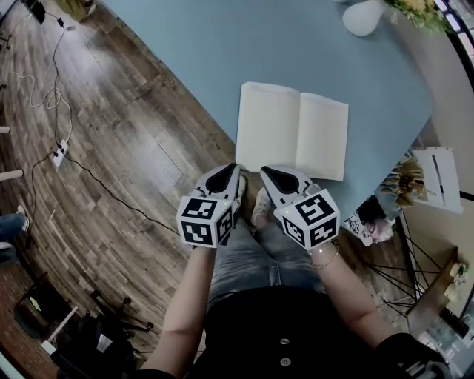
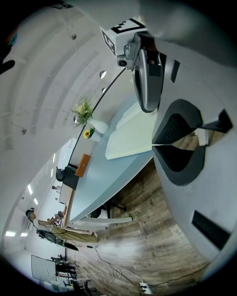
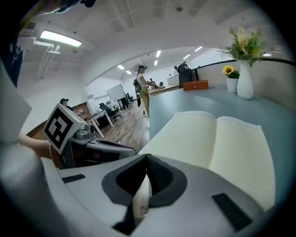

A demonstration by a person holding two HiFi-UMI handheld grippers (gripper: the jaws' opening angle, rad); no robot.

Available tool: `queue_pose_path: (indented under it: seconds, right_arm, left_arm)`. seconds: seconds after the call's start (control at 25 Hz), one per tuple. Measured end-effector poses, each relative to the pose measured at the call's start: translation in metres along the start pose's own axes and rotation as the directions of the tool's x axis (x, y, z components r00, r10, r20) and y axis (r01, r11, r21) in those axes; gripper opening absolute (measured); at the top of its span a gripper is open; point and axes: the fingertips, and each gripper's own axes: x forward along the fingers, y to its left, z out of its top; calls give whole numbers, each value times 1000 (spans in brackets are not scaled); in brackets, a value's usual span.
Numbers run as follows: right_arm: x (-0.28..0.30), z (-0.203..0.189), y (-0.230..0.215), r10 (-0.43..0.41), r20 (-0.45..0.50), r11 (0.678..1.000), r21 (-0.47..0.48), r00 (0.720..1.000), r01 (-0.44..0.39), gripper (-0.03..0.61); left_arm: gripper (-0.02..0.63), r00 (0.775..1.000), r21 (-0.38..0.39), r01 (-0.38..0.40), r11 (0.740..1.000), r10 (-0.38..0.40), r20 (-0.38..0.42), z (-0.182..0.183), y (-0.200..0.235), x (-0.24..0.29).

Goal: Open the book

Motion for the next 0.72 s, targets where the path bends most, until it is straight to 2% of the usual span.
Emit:
queue_pose_path:
  seconds: [0.36,0.72]
  right_arm:
    - [-3,-5,-2,-6,3,1000,10,1000,6,6]
    - [-11,-3,-8,-16,17,1000,9,1000,16,6]
  left_arm:
    - [20,1000,-10,0,1000,0,-3,-4,3,3]
    - [21,998,18,-10,1000,11,-65,-7,5,6]
